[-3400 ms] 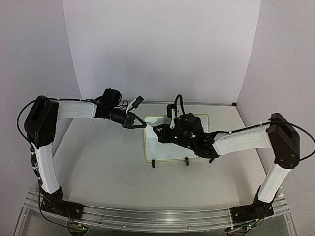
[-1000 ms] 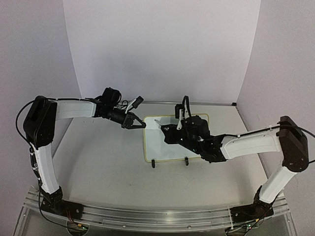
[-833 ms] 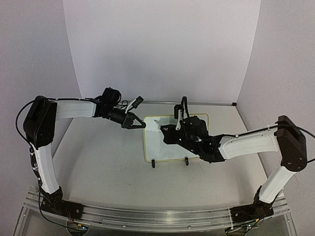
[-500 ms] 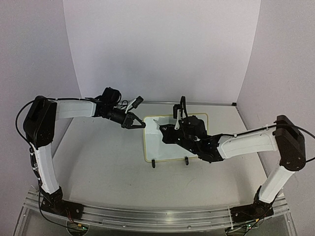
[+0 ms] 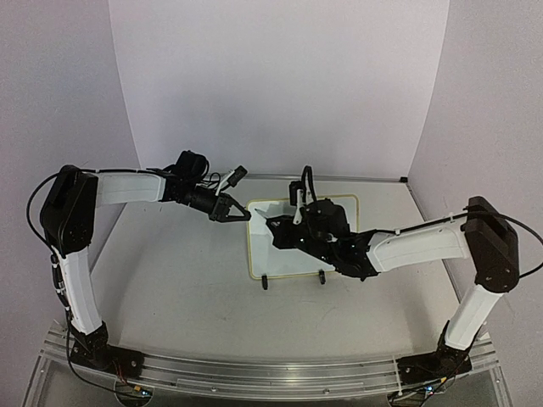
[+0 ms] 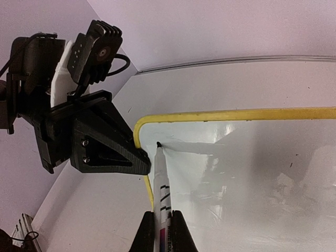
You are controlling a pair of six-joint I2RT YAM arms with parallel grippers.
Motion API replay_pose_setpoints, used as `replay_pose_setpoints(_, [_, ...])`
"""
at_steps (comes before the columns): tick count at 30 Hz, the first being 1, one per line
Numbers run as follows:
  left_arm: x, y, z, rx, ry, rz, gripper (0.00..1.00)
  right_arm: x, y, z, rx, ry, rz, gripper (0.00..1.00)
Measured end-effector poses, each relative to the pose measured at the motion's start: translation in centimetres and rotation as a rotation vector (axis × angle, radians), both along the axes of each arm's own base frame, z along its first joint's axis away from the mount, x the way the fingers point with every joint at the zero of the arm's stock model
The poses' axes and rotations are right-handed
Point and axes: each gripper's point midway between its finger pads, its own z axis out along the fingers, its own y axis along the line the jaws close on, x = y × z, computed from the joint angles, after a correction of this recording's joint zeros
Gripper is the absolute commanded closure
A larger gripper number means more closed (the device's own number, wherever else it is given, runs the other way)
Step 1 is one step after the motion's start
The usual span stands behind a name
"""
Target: Write a sentence on the whiteboard
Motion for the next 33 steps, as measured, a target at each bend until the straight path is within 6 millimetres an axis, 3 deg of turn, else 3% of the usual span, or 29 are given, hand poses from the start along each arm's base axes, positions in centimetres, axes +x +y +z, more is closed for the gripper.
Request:
replay_pose_setpoints(18, [0.0,0.1,0.1,0.007,-0.001,0.005,1.0,-1.4,0.4,-2.2,0.006,0.07,0.05,1.0])
replay_pose_setpoints(33, [0.0,0.1,0.0,0.008,-0.002,0.006,1.0,-2.0,-0.7,-2.9,-0.015,0.086,0.023,1.0])
